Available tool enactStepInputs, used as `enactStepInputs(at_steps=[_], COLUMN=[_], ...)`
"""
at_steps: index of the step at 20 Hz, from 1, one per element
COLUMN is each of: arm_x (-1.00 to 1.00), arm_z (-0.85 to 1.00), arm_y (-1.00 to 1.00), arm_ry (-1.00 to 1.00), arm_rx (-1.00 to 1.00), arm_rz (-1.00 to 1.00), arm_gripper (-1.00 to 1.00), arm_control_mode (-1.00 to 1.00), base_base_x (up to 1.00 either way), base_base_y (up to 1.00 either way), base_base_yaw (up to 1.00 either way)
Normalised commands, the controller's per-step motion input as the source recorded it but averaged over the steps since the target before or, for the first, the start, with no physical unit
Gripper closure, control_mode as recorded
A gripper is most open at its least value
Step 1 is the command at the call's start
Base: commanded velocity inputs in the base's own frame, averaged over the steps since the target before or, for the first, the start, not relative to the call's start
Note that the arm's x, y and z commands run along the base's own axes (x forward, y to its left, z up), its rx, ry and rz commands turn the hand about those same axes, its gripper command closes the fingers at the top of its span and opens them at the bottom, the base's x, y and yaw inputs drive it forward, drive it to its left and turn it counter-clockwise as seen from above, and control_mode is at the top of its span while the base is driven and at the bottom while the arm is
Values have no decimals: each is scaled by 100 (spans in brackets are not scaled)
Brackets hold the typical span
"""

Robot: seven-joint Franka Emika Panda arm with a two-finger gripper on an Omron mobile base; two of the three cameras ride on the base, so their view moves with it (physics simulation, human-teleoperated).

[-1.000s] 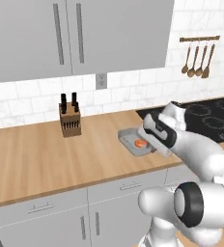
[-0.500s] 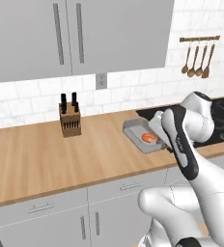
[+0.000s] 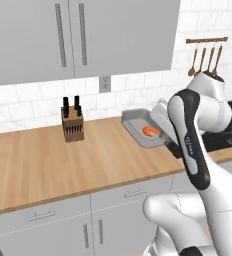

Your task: Take the meat container that has the shrimp and place it on the second highest rack of the freezer. Then take the vegetable container that has the onion and mushroom and place it on the highest rack of the freezer.

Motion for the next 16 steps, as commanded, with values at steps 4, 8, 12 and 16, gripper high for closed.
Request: enactStepInputs(at_steps=[4,8,12,16], arm_x=[-17,0,0,0], arm_z=[29,0,0,0], arm_y=[14,0,0,0], arm_ry=[1,0,0,0], arm_rx=[0,0,0,0], arm_rz=[0,0,0,0], arm_gripper=[100,100,100,100], arm_control_mode=[100,100,100,100], base_base_x=[-48,-100,-100,-62], base_base_y=[14,46,95,100], base_base_yaw=[0,1,33,64])
